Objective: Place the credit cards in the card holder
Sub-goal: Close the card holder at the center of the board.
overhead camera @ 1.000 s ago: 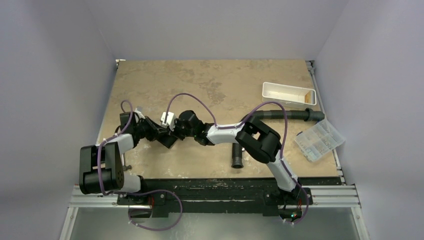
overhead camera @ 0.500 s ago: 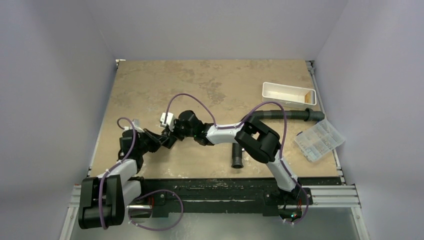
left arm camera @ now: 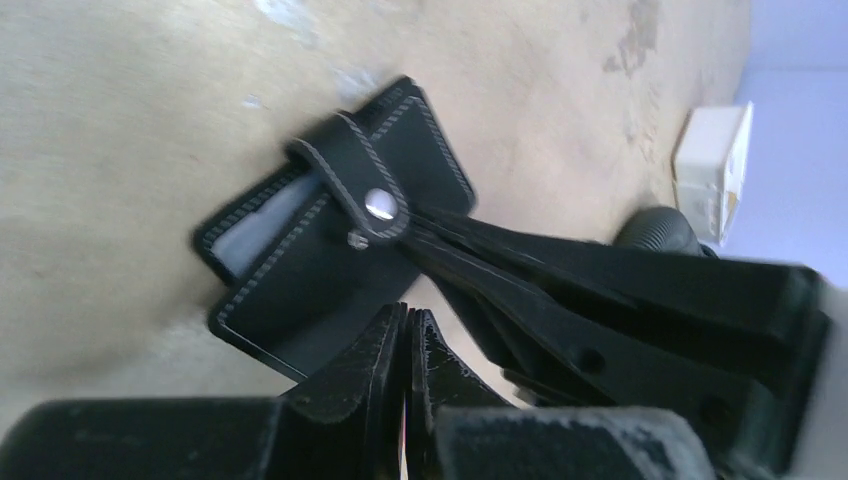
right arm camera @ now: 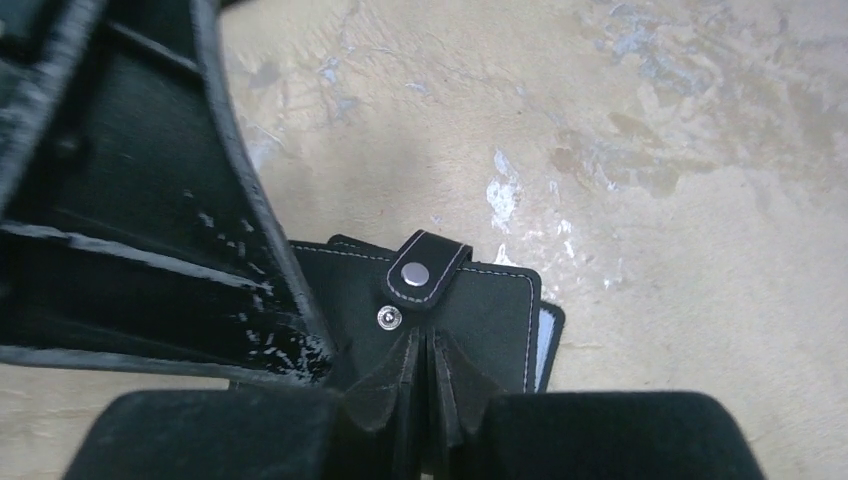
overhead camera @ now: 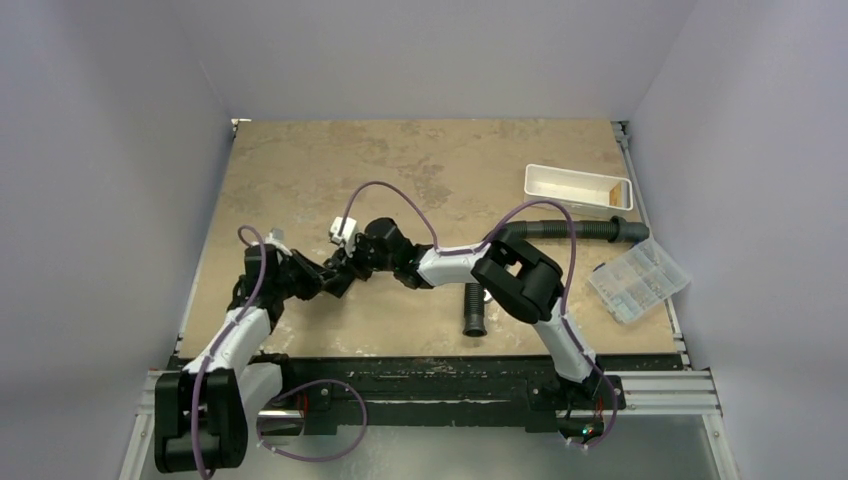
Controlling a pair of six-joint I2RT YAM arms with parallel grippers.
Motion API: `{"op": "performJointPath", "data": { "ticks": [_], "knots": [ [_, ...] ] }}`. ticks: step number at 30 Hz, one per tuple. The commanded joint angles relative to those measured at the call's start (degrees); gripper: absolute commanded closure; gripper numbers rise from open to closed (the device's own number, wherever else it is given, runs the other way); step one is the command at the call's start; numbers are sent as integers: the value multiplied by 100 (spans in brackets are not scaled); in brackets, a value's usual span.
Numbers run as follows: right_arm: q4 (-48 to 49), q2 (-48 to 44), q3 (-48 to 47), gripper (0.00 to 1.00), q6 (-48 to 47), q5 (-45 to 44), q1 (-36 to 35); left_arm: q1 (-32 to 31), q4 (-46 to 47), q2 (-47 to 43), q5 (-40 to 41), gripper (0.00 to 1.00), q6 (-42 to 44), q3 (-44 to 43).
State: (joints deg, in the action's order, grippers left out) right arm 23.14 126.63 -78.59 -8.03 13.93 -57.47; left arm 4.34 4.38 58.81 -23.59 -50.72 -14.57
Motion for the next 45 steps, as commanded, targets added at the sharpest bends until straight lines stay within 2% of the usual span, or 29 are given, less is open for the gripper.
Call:
{"op": "performJointPath", "data": {
  "ticks": [1,4,7,9,14,18,20,21,22,24,28,34,36,38,40,43,45],
  "knots": [
    [-1246,225,703,79,1424,632,141,-67,-1700,-371,-637,91,131,-836],
    [-1350,-36,722,65,2015,677,245,-51,-2177,-125,-600,82,313,-1333],
    [-1800,-377,541,54,2637,608,352,67,-2364,242,-216,81,555,-1676],
    [-1998,-588,476,48,3103,685,436,250,-2123,494,-209,80,638,-1748],
    [-2287,-900,268,41,4067,1220,552,470,-1839,953,-360,72,854,-1909],
    [-1960,-1334,433,39,4552,1421,617,469,-1921,451,-154,57,1101,-1749],
    [-2010,-1477,454,38,4625,1463,651,471,-2020,318,148,39,1215,-1771],
    [-2127,-1520,454,38,4609,1483,674,471,-1995,350,260,32,1207,-1777],
    [-2189,-1578,503,38,4596,1527,702,470,-1875,483,257,31,1142,-1782],
    [-2175,-1727,731,38,4570,1665,772,465,-1568,853,142,31,981,-1794],
    [-2042,-1700,1100,37,4392,1921,812,420,-105,1559,-113,31,587,-1595],
    [-426,-1469,1895,43,5390,2249,1003,-212,628,2355,69,32,305,-1516],
    [94,-1306,2026,44,5738,2348,1098,-243,731,2201,129,36,122,-1255],
    [779,-1168,2176,45,6190,2349,1214,-341,282,1789,473,37,144,-1142],
    [1249,-1075,2245,46,6548,2316,1385,-383,75,1355,468,37,-13,-880],
    [1241,-955,1999,47,6604,2222,1646,-462,-208,738,272,37,-324,-359],
    [765,-819,1574,47,6312,2265,1810,-569,-222,306,-3,37,-600,-6]
  ]
}}
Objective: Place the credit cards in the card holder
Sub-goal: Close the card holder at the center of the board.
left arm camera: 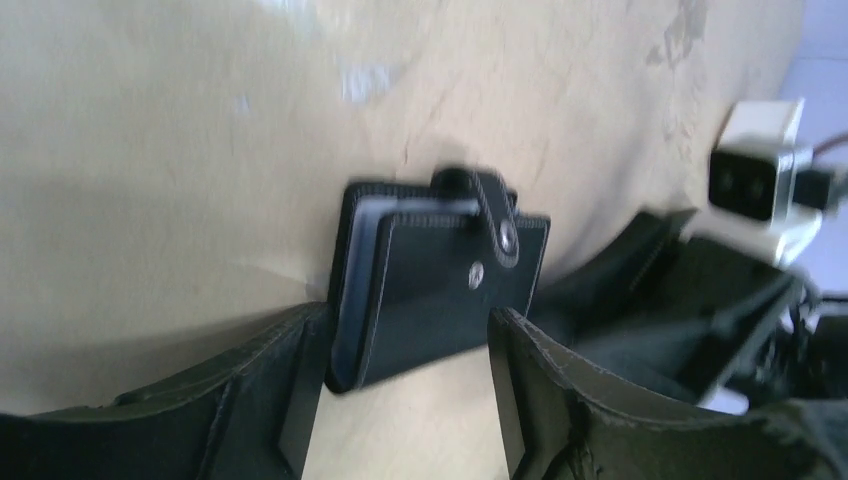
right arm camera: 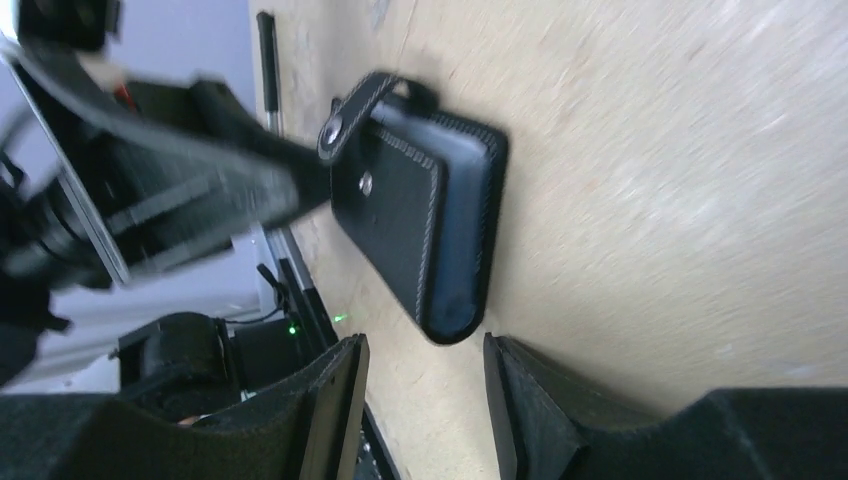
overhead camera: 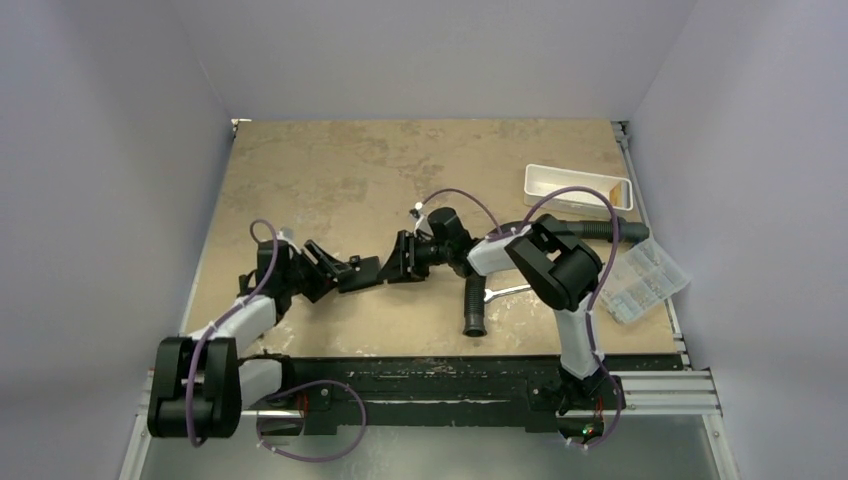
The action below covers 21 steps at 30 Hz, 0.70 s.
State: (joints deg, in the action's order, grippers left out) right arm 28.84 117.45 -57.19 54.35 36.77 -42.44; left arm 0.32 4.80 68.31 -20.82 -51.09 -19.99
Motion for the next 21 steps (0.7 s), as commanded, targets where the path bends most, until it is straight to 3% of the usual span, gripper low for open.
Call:
{"op": "performJointPath", "data": {
  "ticks": [1,5,7,9,12,15,21],
  "knots": [
    [-22,170,-773,47,-53,33,359,-189,-260,-862,-384,37,-705,685],
    [-410,366,-1366,46,-270,208,548,-216,-704,-1607,-554,37,-756,745],
    [-825,222,-1468,45,-516,26,655,-214,-1261,-1779,-379,37,-424,324],
    [-1486,-67,-1427,42,-928,-389,713,-212,-1646,-1741,-186,32,-53,-146],
    [-2576,-472,-1343,39,-1636,-758,669,-223,-1382,-1110,-637,31,121,-432],
    [-2577,-950,-724,36,-1674,-767,629,-231,-998,-596,-933,31,9,-271],
    [-2117,-1450,193,31,-1474,-676,624,-280,-668,-1157,-489,27,-13,86]
  ]
}}
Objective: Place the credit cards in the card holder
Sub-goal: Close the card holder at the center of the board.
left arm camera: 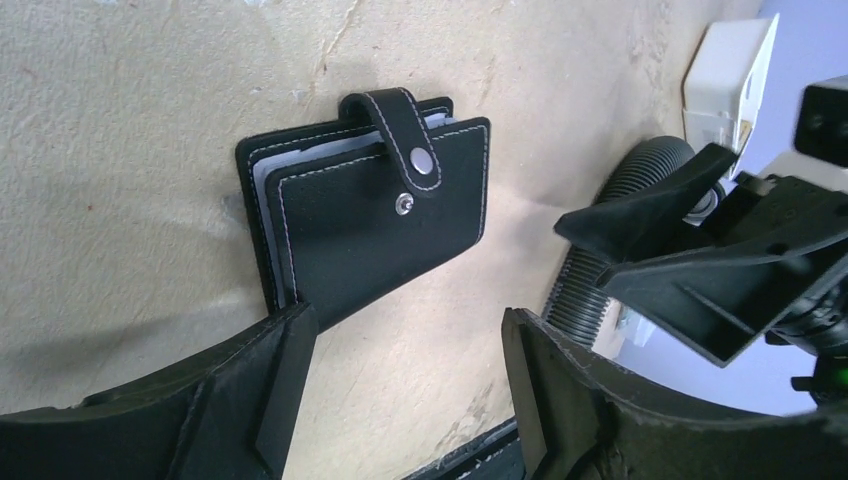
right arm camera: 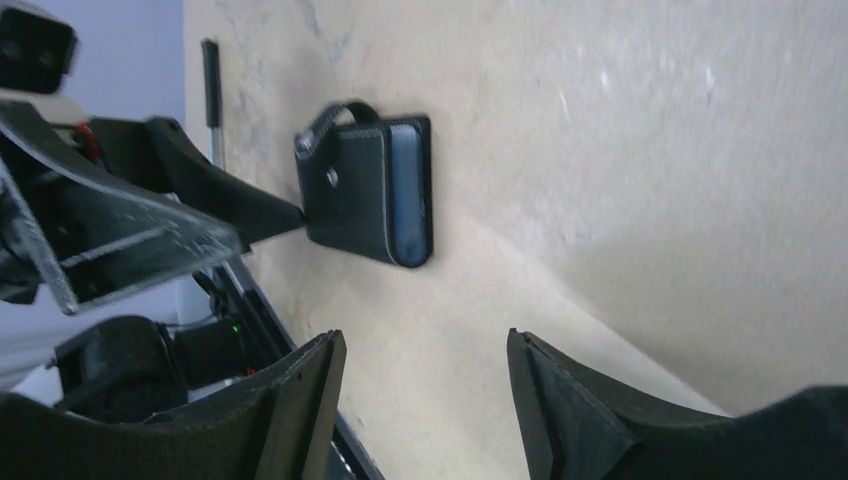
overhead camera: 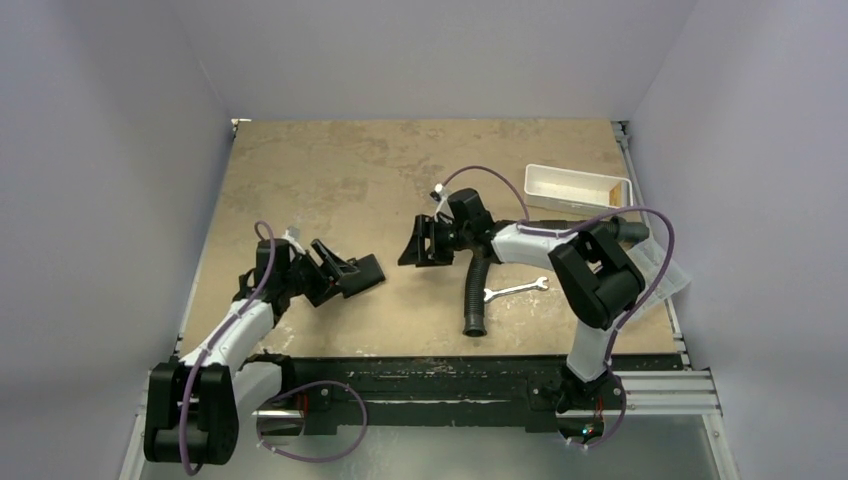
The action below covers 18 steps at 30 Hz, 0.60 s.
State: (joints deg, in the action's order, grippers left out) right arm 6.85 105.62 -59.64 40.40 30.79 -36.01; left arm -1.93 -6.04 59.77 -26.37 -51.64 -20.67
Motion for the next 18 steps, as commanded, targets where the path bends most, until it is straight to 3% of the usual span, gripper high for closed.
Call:
{"op": "performJointPath", "data": {
  "ticks": [1,7,12,15,18],
  "knots": [
    [182,-285,560,30,-44,-42,-18,-97,623,-248,36,27,-36,211],
    [896,-231,1066,30,551,248,-160,-539,851,-186,299,27,-352,409],
    [2723,244,1255,32,2069,419,-661,-997,751,-311,656,27,-678,444],
    [3465,496,1232,37,2936,160,-996,-991,179,-471,906,27,-382,-18],
    [3768,721,1120,42,3445,-102,-1096,-791,-393,-53,920,26,168,-864]
  ]
}}
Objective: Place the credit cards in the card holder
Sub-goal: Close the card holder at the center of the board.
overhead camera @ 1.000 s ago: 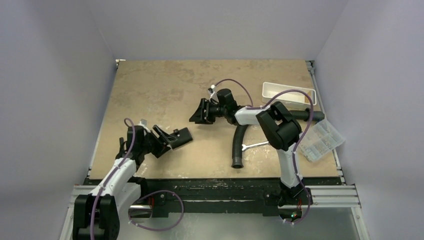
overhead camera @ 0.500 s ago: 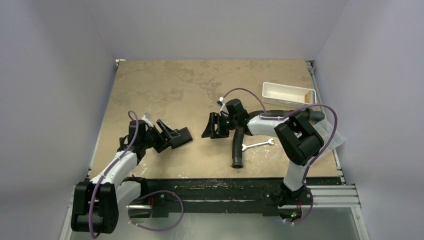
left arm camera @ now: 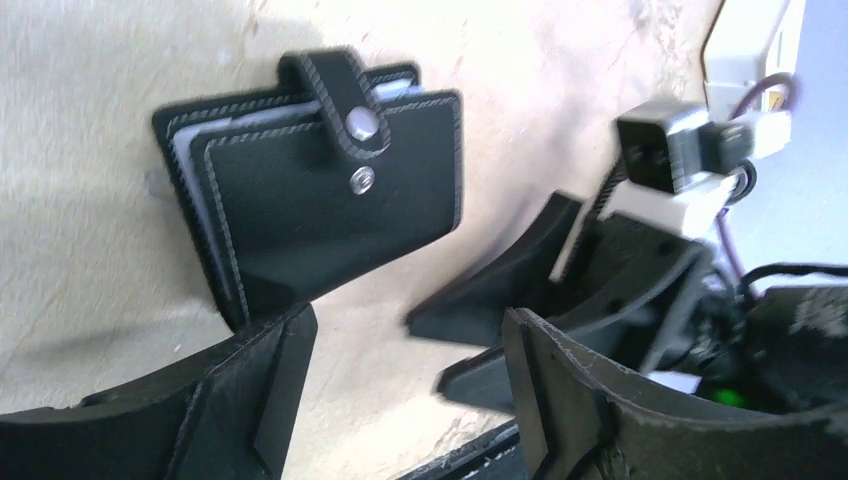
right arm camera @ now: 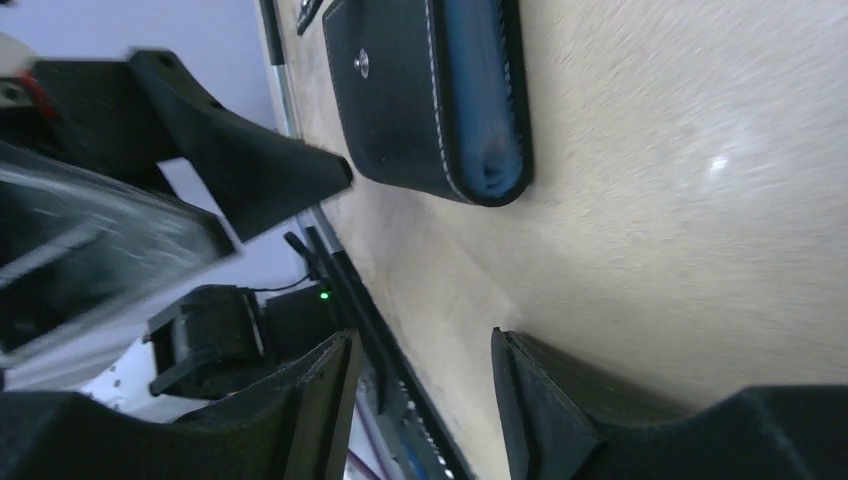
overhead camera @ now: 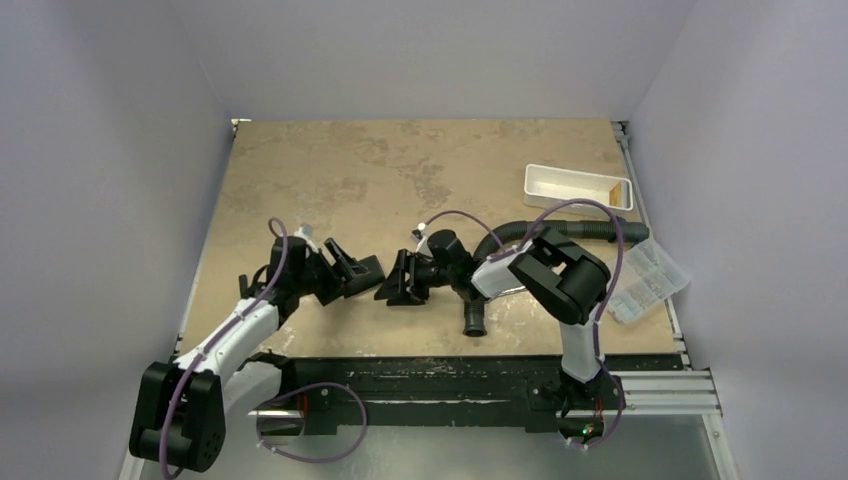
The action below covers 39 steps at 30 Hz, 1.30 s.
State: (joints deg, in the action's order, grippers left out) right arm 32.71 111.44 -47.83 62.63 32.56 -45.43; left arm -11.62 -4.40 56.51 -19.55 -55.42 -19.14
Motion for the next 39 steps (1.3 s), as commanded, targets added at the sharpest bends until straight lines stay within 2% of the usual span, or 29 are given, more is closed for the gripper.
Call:
{"op": "performJointPath", "data": {
  "ticks": [1,6,9,13,16,19,22,25,28,33,35,37,39],
  "knots": [
    [1185,200,-112,43,1322,-350,-166,404,-685,510,95,27,726,-1305],
    [1288,425,-352,46,1729,-789,-145,1353,-556,1622,-397,27,1359,-1985],
    [1197,675,-766,46,1662,-897,17,1408,-510,2134,-75,27,1518,-2260],
    [1028,914,-1362,46,1352,-898,451,1401,455,2651,-309,26,1119,-1934],
    [662,1149,-1983,46,841,-377,849,1319,880,2884,-411,26,992,-1718],
    [-556,1123,-2627,45,-284,-96,1044,1276,896,2687,-398,27,940,-1385],
    [-2514,816,-3110,34,-1987,-601,1074,1225,898,2169,-408,26,756,-886],
    [-3542,562,-3144,29,-2767,-773,1079,1131,1013,1624,-689,25,300,-348],
    [-3409,127,-2493,29,-2669,-779,1031,968,873,892,-785,25,-76,15],
    [-3299,-402,-2024,29,-2332,-319,871,907,745,-7,-1084,24,-587,292],
    [-3299,-548,-1950,29,-2266,-252,744,911,492,48,-1016,24,-322,-101],
    [-3299,-514,-1948,30,-2144,-92,606,971,-340,324,-751,25,274,-708],
    [-2957,-431,-1890,35,-1799,20,473,1139,-697,771,-707,28,860,-1261]
  ]
}}
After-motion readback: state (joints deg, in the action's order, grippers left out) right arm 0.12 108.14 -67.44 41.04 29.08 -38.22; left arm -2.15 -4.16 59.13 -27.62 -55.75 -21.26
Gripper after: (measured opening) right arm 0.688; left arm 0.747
